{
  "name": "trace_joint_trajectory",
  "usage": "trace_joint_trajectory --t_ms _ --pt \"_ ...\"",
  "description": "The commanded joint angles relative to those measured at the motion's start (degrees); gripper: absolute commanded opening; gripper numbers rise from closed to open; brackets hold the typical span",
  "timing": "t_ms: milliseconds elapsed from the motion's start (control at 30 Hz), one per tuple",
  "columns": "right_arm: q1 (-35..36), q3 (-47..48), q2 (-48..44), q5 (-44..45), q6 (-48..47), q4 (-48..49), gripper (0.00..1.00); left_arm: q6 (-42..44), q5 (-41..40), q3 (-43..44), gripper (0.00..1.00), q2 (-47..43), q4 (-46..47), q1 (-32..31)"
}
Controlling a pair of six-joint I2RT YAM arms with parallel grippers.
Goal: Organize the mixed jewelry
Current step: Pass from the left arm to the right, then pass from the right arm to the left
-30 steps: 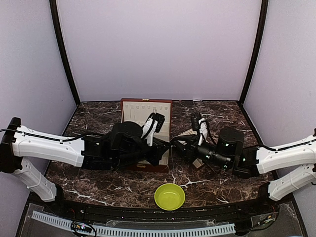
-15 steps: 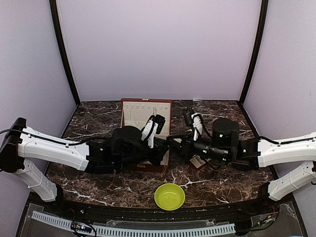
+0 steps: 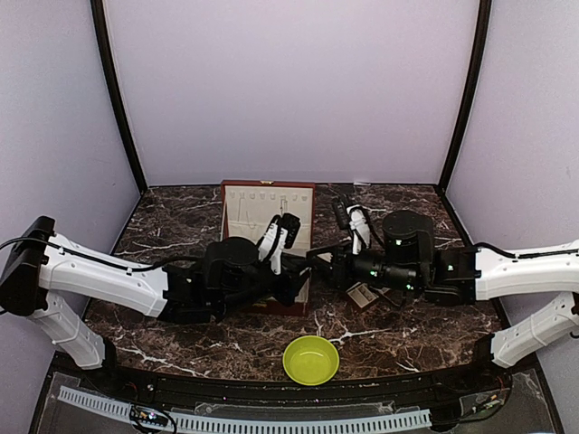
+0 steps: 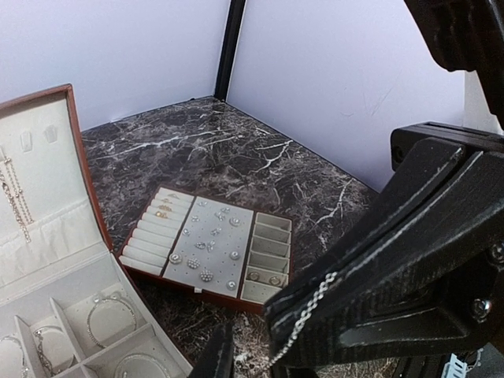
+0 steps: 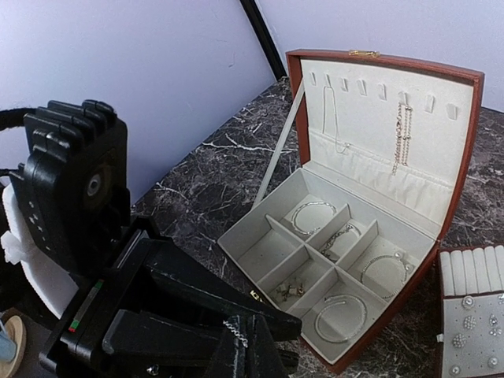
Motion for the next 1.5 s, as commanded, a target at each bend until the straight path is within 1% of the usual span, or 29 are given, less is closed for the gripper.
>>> trace_joint_trajectory --t_ms 0,167,300,400,600,867,967,1133,1467 --pt "0.36 2.75 -2.21 2.48 1.2 0.56 0.0 -0.55 -0.12 -2.18 0.2 1.27 1.37 0.03" --pt "0.31 3.06 -3.49 2.84 1.64 0.2 0.0 -0.41 1.03 -2.62 0.24 2.6 2.93 0.03" --pt "0.36 3.11 -4.4 3.7 1.48 -0.65 0.0 -0.68 1.31 -3.67 0.3 3.11 4.74 0.03" --pt "0.36 2.76 -5.45 3.86 1.54 -0.73 0.0 -0.7 1.11 -4.99 0.3 3.16 6.05 0.03" --pt "0.36 2.76 -6.83 3.38 1.67 -0.56 0.0 -0.84 2.11 -5.8 0.26 4.18 7.81 0.03" --pt "0.35 2.67 -6.84 2.26 2.01 -0.04 0.0 -0.59 3.36 -5.15 0.26 5.98 10.1 0.03" --pt "0.36 2.5 -7.2 1.92 2.07 0.14 0.0 -0.69 2.61 -5.1 0.25 6.22 10.39 0.03" --pt "0.36 2.11 -8.07 1.39 2.01 0.65 0.0 -1.62 0.58 -5.73 0.18 5.88 10.6 0.03" --pt "0.35 1.79 -8.27 -0.74 1.96 1.82 0.0 -1.42 -0.25 -4.8 0.16 7.19 12.07 0.08"
